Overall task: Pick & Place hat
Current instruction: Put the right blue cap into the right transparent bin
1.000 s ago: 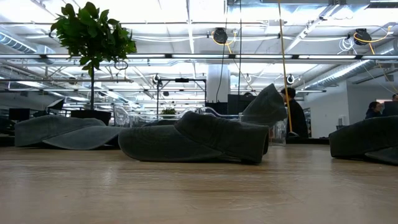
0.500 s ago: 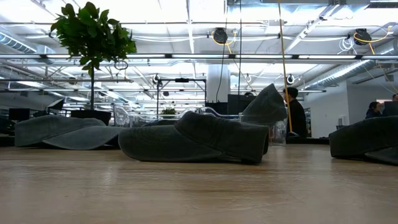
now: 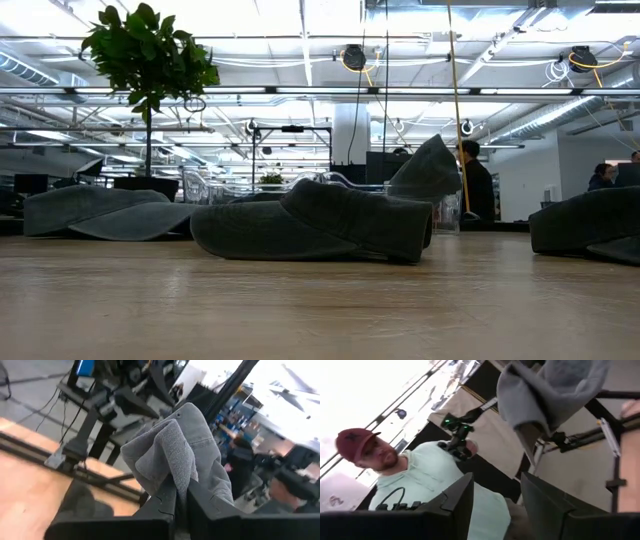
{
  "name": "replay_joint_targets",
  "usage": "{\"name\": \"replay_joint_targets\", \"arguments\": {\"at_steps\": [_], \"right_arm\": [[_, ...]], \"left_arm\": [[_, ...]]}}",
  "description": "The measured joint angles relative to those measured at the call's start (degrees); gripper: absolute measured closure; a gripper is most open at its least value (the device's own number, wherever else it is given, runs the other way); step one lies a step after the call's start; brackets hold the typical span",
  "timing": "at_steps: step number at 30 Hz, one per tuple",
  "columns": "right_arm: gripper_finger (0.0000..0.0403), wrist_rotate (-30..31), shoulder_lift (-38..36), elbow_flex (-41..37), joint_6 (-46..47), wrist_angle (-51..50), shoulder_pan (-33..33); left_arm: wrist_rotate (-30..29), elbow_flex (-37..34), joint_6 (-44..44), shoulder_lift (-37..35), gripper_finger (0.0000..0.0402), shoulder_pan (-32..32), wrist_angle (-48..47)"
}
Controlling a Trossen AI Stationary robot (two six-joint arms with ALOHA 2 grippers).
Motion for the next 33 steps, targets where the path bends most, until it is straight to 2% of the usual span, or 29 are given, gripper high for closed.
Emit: {"name": "replay_joint_targets", "arguments": {"at_steps": [5, 15, 20, 26, 33], "right_arm": [[0.0252, 3.6, 0.0, 0.0, -0.1, -3.2, -0.4], [0.0248, 16.3, 0.7, 0.0, -3.1, -4.6, -1.0], [0.0235, 17.8, 2.7, 0.0, -3.1, -10.2, -2.9], [0.0222, 17.5, 6.4, 0.0, -4.5, -12.5, -3.1], [0.0208, 19.2, 13.0, 0.0, -7.0, -11.0, -3.0]], "left_arm": [[3.4, 0.0, -0.5, 0.0, 0.0386, 0.0, -4.8], [9.6, 0.0, -0.5, 0.0, 0.0387, 0.0, -17.5], [13.2, 0.0, 0.3, 0.0, 0.0387, 0.0, -23.0], [17.2, 0.0, 0.1, 0.0, 0.0387, 0.0, -30.3], [17.9, 0.0, 0.2, 0.0, 0.0387, 0.0, -30.3]]}}
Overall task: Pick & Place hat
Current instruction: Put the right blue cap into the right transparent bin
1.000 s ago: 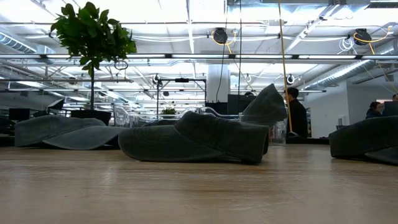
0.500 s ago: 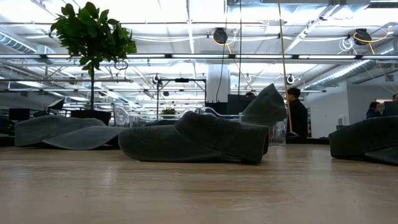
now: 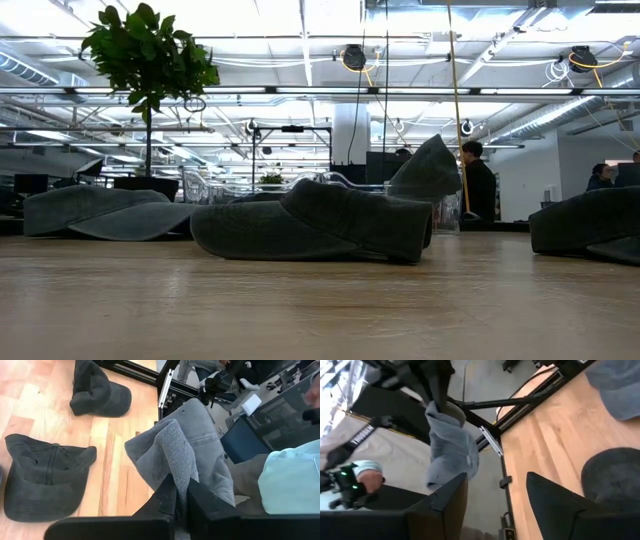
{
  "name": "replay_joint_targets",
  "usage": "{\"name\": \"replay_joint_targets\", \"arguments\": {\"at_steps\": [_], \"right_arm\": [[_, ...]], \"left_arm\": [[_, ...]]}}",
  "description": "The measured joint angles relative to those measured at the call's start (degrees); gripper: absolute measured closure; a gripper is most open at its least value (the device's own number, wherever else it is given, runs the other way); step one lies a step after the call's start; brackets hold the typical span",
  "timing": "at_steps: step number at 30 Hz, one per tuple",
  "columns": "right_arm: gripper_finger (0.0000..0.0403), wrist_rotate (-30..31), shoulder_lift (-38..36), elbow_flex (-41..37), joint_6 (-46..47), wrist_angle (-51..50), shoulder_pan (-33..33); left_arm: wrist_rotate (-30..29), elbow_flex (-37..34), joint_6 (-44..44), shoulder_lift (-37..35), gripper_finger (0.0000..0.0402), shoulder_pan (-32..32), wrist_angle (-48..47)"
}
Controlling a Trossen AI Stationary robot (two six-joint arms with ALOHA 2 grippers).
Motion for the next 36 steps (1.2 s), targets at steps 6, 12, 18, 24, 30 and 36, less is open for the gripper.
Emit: {"name": "replay_joint_targets", "arguments": {"at_steps": [6, 12, 18, 24, 30, 36], "right_arm": [[0.0197, -0.2, 4.4, 0.0, -2.1, 7.2, 1.6], [0.0197, -0.2, 8.9, 0.0, -1.9, 11.1, 3.2], [0.0197, -0.3, 11.9, 0.0, -0.2, 20.0, 5.7], [0.0197, 1.6, 11.9, 0.0, -0.1, 21.9, 7.9], [0.0197, 4.2, 12.0, 0.0, -1.4, 21.5, 8.2], [0.0197, 5.5, 12.0, 0.0, -2.5, 20.7, 8.0]], "left_arm": [[0.0, 0.0, 0.0, 0.0, 0.0387, 0.0, 0.0], [-0.3, 0.0, 0.3, 0.0, 0.0387, 0.0, 0.1], [-0.6, 0.0, 0.7, 0.0, 0.0387, 0.0, 0.1], [-1.6, 0.0, 1.3, 0.0, 0.0387, 0.0, 0.7], [-1.6, 0.0, 1.8, 0.0, 0.0387, 0.0, 2.0], [-1.6, 0.0, 1.8, 0.0, 0.0387, 0.0, 2.2]]}}
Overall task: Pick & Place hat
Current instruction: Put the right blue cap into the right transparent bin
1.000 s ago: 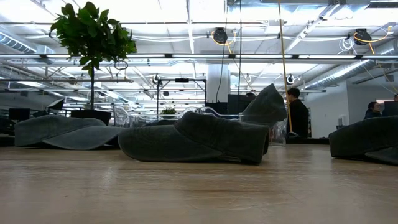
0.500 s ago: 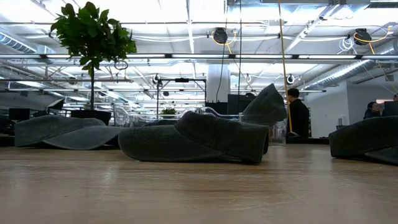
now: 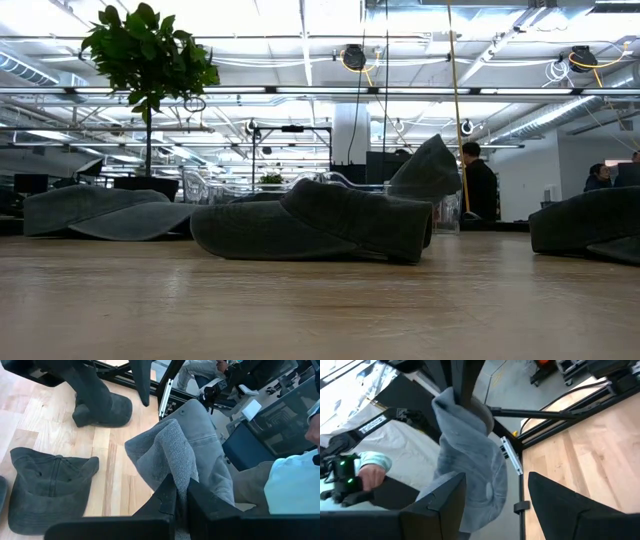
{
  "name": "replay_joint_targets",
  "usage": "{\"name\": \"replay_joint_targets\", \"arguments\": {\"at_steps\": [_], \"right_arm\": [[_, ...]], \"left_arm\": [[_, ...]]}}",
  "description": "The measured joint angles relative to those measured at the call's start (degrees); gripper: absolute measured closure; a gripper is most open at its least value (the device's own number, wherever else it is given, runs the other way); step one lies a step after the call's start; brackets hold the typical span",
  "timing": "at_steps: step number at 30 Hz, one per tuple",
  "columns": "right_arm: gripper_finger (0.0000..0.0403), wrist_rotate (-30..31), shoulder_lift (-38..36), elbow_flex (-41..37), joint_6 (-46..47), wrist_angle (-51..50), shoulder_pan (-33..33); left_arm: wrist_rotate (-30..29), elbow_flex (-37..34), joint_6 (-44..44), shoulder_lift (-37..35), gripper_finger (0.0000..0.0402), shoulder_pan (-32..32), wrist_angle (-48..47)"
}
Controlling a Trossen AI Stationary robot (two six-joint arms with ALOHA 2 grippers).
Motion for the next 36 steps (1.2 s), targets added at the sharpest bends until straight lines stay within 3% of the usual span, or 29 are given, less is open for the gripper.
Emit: {"name": "replay_joint_targets", "arguments": {"at_steps": [27, 31, 36], "right_arm": [[0.02, -1.6, 0.0, 0.0, -1.3, -0.5, 0.7], [0.0231, -1.6, 0.0, 0.0, -1.3, -0.5, 0.7], [0.0307, -2.9, 0.0, 0.0, -1.2, -0.5, 0.7]], "left_arm": [[0.0, 0.0, 2.5, 0.2, 0.0387, 5.2, 8.5], [0.2, 0.0, 2.2, 0.9, 0.0387, 5.2, 7.6], [0.3, 0.1, 2.0, 1.5, 0.0387, 5.3, 7.9]]}}
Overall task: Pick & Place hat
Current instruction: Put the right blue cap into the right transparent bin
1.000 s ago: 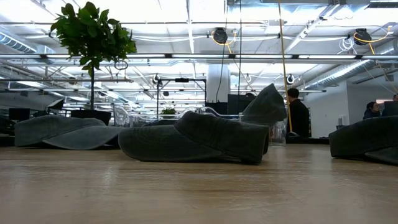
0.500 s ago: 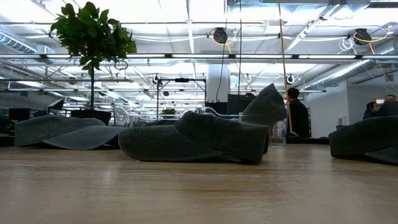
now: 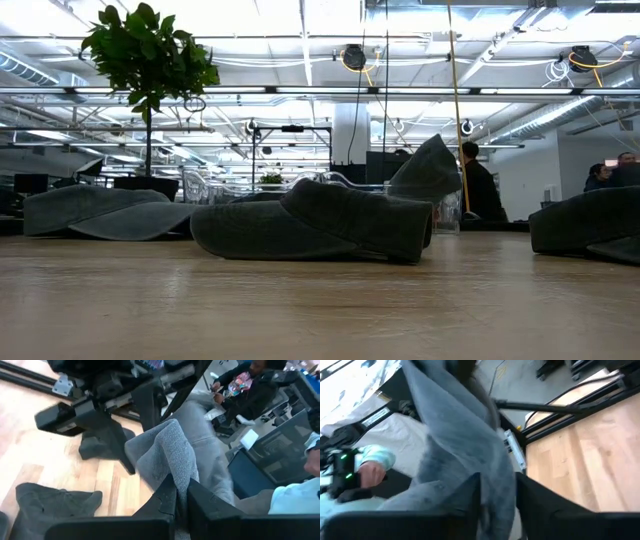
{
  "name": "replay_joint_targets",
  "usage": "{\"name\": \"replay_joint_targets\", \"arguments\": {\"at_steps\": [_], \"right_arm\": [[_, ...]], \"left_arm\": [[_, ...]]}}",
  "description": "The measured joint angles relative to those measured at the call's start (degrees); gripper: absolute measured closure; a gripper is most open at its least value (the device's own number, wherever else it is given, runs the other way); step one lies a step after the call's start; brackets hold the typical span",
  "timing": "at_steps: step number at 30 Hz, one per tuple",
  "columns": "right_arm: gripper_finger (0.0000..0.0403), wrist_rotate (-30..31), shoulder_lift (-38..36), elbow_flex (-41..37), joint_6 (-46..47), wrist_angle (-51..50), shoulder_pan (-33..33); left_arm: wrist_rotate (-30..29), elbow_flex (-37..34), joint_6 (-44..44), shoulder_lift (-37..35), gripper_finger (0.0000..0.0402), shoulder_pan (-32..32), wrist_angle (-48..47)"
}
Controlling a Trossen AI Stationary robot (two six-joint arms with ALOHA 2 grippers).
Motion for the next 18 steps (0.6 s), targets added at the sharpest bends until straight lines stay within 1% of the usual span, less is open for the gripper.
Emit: {"name": "replay_joint_targets", "arguments": {"at_steps": [3, 4, 6, 10, 11, 15, 18], "right_arm": [[0.0375, -1.4, 0.0, 0.0, -0.2, 0.0, 0.0], [0.0388, -1.1, 0.0, 0.0, -0.4, 0.0, 0.0], [0.0395, 0.0, 0.0, 0.0, 0.2, 0.0, 0.0], [0.0401, -0.1, 0.0, 0.0, 0.7, 0.0, -0.2], [0.0401, -0.1, 0.0, 0.0, 0.9, 0.0, -0.2], [0.0402, -0.4, 0.0, 0.0, 1.1, 0.0, -0.2], [0.0402, -1.6, -1.5, 0.0, 1.0, -1.7, -0.9]], "left_arm": [[0.2, -0.1, 0.0, 0.2, 0.0387, 0.0, -0.1], [0.2, -0.1, 0.0, 0.0, 0.0387, 0.0, 0.1], [0.2, -0.1, -0.1, -0.1, 0.0387, 0.0, 0.2], [1.1, -0.1, -1.0, 0.0, 0.0386, 0.0, 0.2], [1.1, -0.1, -1.5, 0.0, 0.038, 0.0, 0.3], [1.3, -0.1, -2.4, 0.0, 0.0334, 0.0, 0.4], [0.6, -0.1, -4.0, 0.0, 0.03, 0.0, 0.4]]}}
